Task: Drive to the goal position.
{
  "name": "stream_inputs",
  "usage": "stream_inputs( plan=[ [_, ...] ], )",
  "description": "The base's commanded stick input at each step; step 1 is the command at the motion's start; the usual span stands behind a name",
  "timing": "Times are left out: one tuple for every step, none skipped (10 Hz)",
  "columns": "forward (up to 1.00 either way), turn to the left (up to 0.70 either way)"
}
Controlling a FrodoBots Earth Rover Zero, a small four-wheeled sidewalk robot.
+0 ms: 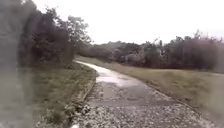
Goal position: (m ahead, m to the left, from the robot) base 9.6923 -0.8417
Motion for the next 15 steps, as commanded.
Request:
stream_inputs(
  plan=[
    [0.7,0.0],
    [0.7,0.0],
    [0.7,0.0],
    [0.7,0.0],
    [0.7,0.0],
    [0.7,0.0],
    [0.7,0.0],
    [0.7,0.0],
    [0.7,0.0],
    [0.7,0.0],
    [0.7,0.0],
    [0.7,0.0],
    [0.7,0.0],
    [0.7,0.0],
    [0.7,0.0]
  ],
)
